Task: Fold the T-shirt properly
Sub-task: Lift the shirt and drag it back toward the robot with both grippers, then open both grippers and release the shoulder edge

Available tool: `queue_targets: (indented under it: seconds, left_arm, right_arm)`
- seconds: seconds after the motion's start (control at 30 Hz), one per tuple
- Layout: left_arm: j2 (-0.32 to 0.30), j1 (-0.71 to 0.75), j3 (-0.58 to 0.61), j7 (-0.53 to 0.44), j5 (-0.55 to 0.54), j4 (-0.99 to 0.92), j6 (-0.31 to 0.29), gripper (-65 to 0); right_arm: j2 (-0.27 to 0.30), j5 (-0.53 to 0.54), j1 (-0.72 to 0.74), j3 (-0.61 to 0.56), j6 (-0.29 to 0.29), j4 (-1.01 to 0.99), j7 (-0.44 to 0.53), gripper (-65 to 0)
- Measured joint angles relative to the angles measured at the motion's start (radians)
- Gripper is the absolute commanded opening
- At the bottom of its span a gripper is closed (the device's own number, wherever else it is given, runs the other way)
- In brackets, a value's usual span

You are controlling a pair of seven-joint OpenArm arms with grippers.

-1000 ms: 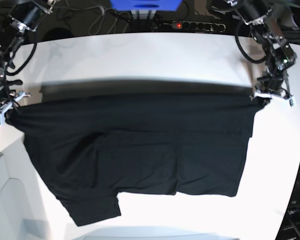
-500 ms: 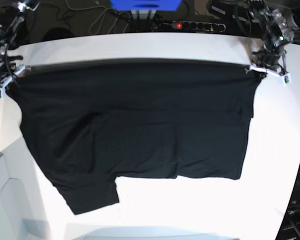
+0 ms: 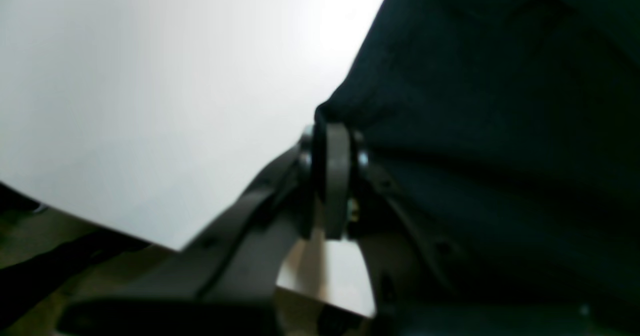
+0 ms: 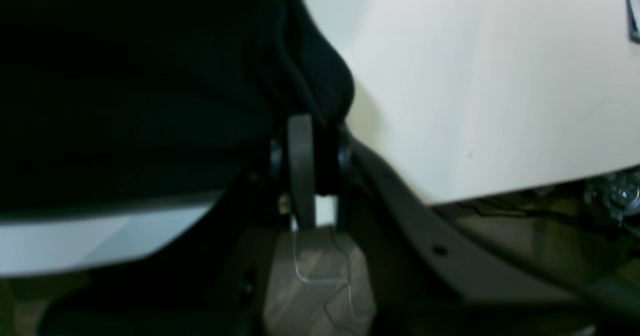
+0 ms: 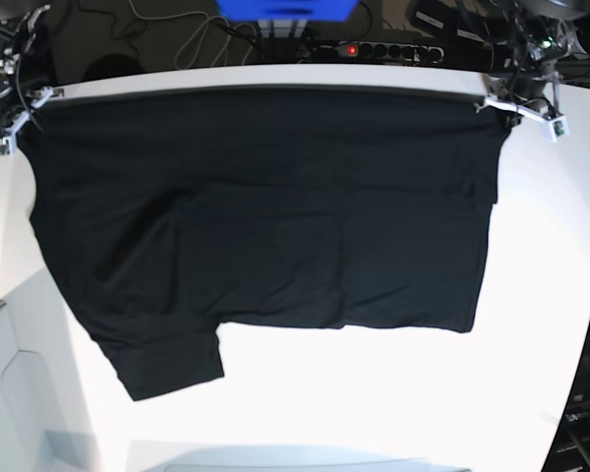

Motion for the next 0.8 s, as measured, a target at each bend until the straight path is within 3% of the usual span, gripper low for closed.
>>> queue_targets:
  seconds: [0.3, 0.43, 0.67, 0.8]
  left_arm:
    - [-0.001, 0.024, 0.002, 0.006, 0.0, 0.001, 0.0, -63.6]
    - [0.0, 0.024, 0.0, 0.121, 0.006, 0.0, 0.0, -50.6]
    - [0.0, 0.024, -0.001, 0.127, 0.005, 0.048, 0.0, -23.1]
    - [0.0, 0.023, -0.014, 0.128, 0.004, 0.101, 0.0, -20.9]
  right_arm:
    - [0.001, 0.0, -0.016, 0.0, 0.001, -0.001, -0.004, -65.0]
    - [0.003, -0.001, -0.022, 0.0, 0.0, 0.002, -0.006, -55.2]
    - [0.002, -0.009, -0.024, 0.006, 0.0, 0.053, -0.01, -38.4]
    - [-0.003, -0.011, -0.021, 0.011, 0.0, 0.114, -0.011, -35.7]
